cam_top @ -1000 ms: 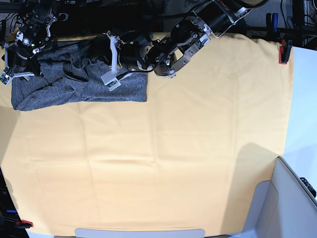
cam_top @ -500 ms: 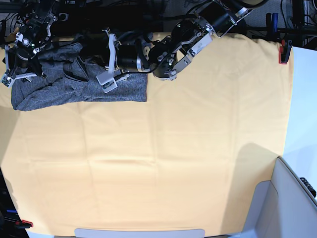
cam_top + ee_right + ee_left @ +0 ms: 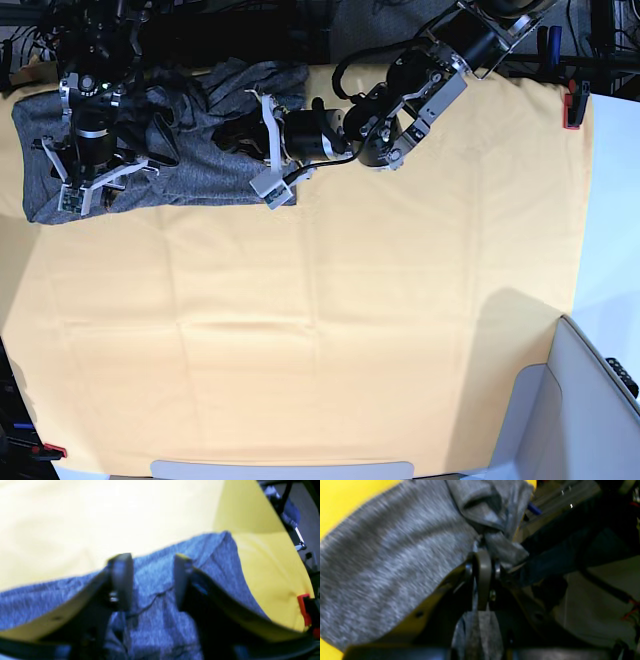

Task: Fold the T-shirt properly
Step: 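Lay the end down and press it with both grippers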

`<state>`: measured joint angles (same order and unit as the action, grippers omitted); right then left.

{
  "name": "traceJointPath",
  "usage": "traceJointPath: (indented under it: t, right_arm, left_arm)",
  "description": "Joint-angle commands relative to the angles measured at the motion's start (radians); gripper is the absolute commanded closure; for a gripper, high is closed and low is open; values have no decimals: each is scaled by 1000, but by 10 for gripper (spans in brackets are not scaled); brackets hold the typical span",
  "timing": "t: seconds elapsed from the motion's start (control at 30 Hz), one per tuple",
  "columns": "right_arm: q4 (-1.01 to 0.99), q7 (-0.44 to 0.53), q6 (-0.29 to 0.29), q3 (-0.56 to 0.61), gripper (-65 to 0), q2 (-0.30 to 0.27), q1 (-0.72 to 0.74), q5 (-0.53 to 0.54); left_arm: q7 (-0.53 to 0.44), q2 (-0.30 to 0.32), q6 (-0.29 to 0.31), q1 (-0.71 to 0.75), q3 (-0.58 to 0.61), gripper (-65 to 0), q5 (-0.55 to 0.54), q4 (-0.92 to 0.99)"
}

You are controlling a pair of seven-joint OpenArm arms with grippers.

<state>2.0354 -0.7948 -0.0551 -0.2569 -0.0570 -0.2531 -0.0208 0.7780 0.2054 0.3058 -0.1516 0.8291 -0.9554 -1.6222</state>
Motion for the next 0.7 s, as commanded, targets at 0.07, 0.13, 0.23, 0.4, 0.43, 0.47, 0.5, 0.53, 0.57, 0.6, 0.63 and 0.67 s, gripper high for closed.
traceJointPath:
  t: [0.07, 0.13, 0.23, 0.4, 0.43, 0.47, 0.5, 0.53, 0.57, 0.6, 0.63, 0.67]
  right_arm:
    - [21, 71, -5, 97, 0, -5, -19, -3]
    - [21, 88, -5, 158, 0, -5, -36, -38]
    - [21, 107, -5, 261, 0, -13, -53, -107]
    - [21, 107, -5, 460, 0, -57, -84, -161]
    - [21, 102, -5, 485, 0, -65, -88, -163]
    - [20, 101, -5, 505, 0, -70, -91, -163]
    - [20, 97, -5, 519, 0, -74, -94, -161]
    - [18, 88, -5, 520, 0, -74, -108, -161]
    - [18, 68, -5, 520, 0, -74, -116, -166]
    - [18, 44, -5, 514, 0, -74, -119, -166]
    - [18, 16, -5, 506, 0, -74, -122, -166]
    - [18, -11, -5, 499, 0, -74, -122, -166]
  left_arm:
    - [-53, 42, 8, -6, -4, -2, -20, -8]
    - [-73, 56, 8, 8, -9, -2, -20, 15]
    - [-81, 56, 8, 20, -34, -2, -20, 64]
    - [-82, 56, 8, 27, -46, -2, -20, 119]
    - [-82, 56, 8, 27, -46, -2, -20, 124]
    - [-82, 56, 8, 27, -46, -2, -20, 127]
    - [-82, 56, 8, 27, -46, -2, -20, 130]
    - [-82, 56, 8, 27, -46, -2, -20, 132]
    - [-82, 56, 8, 27, -46, -2, -20, 132]
    - [-82, 56, 8, 27, -46, -2, -20, 132]
    - [-82, 56, 8, 27, -46, -2, -20, 132]
    - [-82, 56, 8, 27, -46, -2, -20, 132]
